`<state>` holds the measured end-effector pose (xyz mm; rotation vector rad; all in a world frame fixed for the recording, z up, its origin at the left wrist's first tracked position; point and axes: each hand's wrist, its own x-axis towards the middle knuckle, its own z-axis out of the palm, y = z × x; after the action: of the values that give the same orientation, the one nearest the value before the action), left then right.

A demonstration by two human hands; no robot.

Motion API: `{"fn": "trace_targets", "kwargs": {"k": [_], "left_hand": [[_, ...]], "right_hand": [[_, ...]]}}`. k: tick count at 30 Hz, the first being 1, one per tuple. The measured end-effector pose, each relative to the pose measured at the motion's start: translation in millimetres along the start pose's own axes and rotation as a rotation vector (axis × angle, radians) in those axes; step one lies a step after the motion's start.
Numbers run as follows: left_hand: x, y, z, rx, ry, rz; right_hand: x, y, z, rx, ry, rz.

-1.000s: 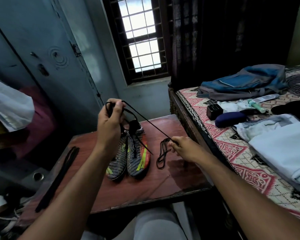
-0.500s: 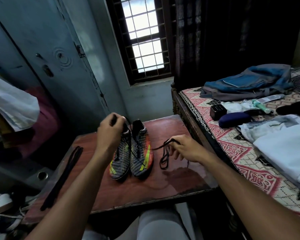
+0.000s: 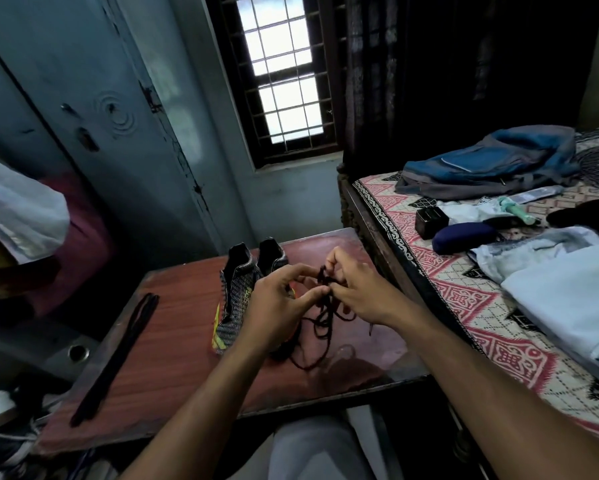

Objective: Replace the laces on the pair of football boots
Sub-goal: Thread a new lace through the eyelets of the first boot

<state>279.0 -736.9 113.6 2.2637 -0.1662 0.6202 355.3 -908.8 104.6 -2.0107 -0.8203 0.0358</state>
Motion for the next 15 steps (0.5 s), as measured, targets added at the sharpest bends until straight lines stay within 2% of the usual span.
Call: {"fn": "trace_targets", "kwargs": {"k": [3, 8, 15], "left_hand": [[-1.5, -3.9, 1.7, 0.019, -0.006, -0.036], [-2.7, -4.7, -3.0, -0.22, -0.055, -0.189], [-4.9, 3.3, -8.7, -0.465, -0.116, -0.273]], "right_hand": [[-1.3, -2.1, -0.6, -0.025, -0.018, -0.038], [0.0, -4.2, -3.6, 0.143, 0.048, -0.078], [0.6, -4.2, 6.2, 0.511, 0.073, 0.11]]}}
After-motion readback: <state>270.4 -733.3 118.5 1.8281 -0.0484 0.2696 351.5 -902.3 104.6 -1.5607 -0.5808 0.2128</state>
